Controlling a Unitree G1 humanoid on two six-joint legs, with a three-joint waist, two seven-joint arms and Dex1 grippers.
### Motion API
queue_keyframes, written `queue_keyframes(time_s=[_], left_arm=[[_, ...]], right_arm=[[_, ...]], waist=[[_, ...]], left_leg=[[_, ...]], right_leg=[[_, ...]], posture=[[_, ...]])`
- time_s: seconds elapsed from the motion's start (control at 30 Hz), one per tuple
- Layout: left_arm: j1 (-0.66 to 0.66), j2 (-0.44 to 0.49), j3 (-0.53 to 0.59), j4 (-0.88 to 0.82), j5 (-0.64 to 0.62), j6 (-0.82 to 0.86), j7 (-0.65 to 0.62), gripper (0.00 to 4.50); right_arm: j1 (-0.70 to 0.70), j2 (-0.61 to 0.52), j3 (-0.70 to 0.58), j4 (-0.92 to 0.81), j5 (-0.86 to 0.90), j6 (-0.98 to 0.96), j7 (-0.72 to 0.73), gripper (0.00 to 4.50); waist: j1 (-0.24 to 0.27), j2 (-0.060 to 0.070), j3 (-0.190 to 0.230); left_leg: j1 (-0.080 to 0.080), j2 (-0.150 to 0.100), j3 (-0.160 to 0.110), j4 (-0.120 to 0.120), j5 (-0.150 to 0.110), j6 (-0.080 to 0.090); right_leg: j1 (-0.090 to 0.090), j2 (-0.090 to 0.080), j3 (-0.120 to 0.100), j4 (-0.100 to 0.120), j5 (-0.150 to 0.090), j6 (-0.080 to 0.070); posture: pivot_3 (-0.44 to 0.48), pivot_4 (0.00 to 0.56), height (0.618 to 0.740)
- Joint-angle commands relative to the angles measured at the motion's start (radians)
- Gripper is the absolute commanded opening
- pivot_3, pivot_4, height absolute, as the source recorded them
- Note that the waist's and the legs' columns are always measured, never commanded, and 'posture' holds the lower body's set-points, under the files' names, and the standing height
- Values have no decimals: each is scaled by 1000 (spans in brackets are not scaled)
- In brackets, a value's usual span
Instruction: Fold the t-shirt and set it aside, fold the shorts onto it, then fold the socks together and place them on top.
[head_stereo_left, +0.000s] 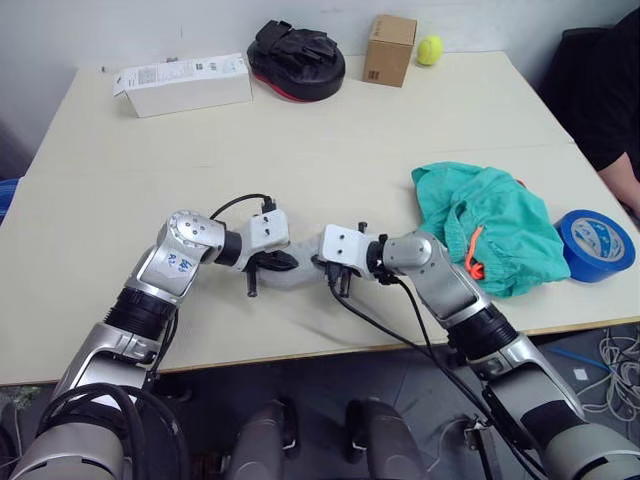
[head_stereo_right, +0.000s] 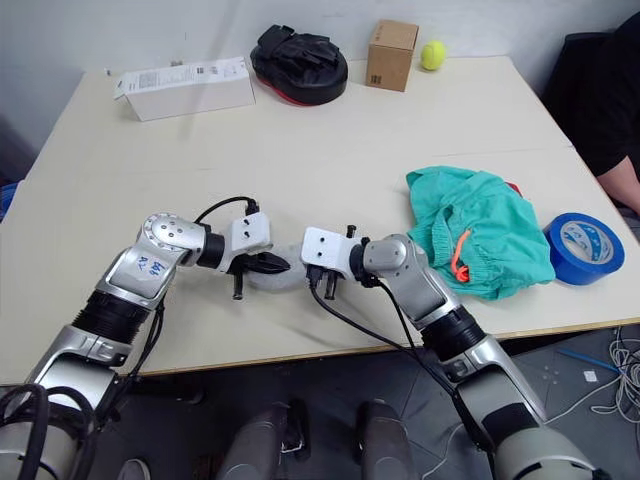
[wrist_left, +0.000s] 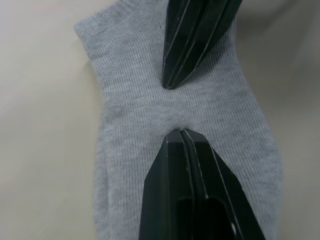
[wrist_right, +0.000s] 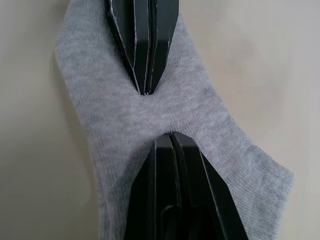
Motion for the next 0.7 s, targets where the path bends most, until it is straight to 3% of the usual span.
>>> queue_keyframes(time_s=[0.03, 0.23, 0.43, 0.7], left_arm=[[56, 61, 10, 34, 55, -8, 24, 32], [145, 131, 111, -75, -22, 62, 11, 32], [214, 94, 293, -289, -224, 231, 42, 32], [345, 153, 502, -511, -373, 507, 154, 32]], right_arm=[[27, -71, -35, -24, 1, -7, 29, 0], [61, -143, -83, -74, 41, -4, 67, 0], [21, -32, -161, -127, 192, 65, 62, 0], [-16, 56, -93, -64, 168, 45, 57, 0]], waist=[[0, 0, 0], [-9, 0, -1], [-14, 0, 0], [-13, 0, 0]], left_leg=[[0, 0, 0, 0, 0, 0], [2, 1, 0, -1, 0, -1], [1, 1, 0, -3, 1, -2], [0, 1, -1, -3, 1, -2]], right_leg=[[0, 0, 0, 0, 0, 0], [1, -1, 0, 0, -1, -1], [-1, 0, 0, 0, -1, -3], [-1, 0, -1, 0, -1, -3]], posture=[[0, 150, 740], [0, 150, 740], [0, 150, 740], [0, 150, 740]])
